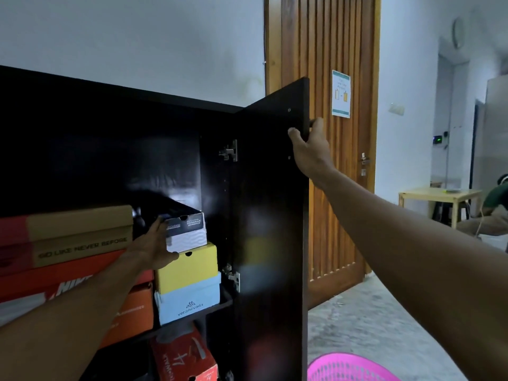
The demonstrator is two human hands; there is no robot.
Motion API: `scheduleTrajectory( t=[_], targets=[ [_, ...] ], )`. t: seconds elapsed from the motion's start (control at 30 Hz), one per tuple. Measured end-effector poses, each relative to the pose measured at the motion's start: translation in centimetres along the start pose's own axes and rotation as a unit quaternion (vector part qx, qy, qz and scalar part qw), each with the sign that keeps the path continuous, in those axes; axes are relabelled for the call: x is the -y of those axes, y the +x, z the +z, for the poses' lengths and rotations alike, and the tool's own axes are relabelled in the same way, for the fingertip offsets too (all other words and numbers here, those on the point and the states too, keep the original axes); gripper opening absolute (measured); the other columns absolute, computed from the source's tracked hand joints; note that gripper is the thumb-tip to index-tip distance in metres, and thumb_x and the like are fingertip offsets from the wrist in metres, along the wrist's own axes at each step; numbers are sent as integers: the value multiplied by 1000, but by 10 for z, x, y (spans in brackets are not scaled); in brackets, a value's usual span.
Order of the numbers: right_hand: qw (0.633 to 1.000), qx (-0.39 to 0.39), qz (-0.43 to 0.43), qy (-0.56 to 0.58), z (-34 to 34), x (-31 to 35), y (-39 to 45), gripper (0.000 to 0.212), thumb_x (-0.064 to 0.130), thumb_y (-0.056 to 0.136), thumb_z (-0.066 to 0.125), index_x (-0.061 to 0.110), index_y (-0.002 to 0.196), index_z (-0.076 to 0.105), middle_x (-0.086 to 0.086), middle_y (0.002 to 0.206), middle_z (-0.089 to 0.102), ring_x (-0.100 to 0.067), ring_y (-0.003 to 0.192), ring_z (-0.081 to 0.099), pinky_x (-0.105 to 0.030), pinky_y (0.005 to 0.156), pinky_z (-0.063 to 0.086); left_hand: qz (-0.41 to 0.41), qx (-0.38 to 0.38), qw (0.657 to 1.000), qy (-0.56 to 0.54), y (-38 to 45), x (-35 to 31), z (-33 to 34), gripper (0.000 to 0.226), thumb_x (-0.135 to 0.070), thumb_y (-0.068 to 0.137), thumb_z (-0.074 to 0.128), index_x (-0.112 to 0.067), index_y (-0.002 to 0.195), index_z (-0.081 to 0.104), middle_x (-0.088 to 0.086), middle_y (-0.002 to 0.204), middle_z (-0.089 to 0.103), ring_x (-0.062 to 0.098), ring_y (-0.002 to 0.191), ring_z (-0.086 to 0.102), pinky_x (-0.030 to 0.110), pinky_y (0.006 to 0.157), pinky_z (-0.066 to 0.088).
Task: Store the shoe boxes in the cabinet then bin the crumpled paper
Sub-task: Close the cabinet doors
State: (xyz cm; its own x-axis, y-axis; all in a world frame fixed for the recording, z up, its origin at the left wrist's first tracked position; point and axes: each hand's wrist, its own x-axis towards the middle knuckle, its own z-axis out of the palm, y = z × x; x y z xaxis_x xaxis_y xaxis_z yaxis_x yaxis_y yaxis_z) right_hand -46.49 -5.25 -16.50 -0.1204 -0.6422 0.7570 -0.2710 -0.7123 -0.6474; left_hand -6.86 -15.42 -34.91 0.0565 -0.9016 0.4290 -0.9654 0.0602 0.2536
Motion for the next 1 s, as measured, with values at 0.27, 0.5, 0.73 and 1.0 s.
scheduleTrajectory(
  t=[0.27,0.5,0.73,1.0],
  targets=[
    [995,-60,-53,65,71,18,-19,32,17,96,59,9,118,37,-18,98,61,-23,79,61,-27,63,53,29,12,999,25,-18,-22,-21,103,-39,79,80,-17,161,22,-6,171,9,22,133,57,38,108,48],
    [983,-114,-54,137,144,34,-33,49,16,83,77,12,118,43,4,90,63,-17,84,70,-17,74,57,22,-45,998,-41,-48,-36,-45,86,-55,62,59,-23,142,53,11,137,49,34,119,61,41,100,53],
    [976,-182,-26,120,233,46,-38,56,61,83,66,15,109,51,-3,96,69,-23,88,66,-34,77,51,45,-238,959,-145,-84,-33,-108,38,-24,87,76,-19,124,68,-1,114,57,17,91,67,31,81,56],
    [988,-104,35,108,287,43,-18,37,39,107,39,6,118,54,-16,114,61,-24,94,53,-28,78,47,89,-450,875,-158,-171,-36,-227,18,-25,88,72,-23,106,70,-6,102,61,5,86,65,19,74,56]
  ],
)
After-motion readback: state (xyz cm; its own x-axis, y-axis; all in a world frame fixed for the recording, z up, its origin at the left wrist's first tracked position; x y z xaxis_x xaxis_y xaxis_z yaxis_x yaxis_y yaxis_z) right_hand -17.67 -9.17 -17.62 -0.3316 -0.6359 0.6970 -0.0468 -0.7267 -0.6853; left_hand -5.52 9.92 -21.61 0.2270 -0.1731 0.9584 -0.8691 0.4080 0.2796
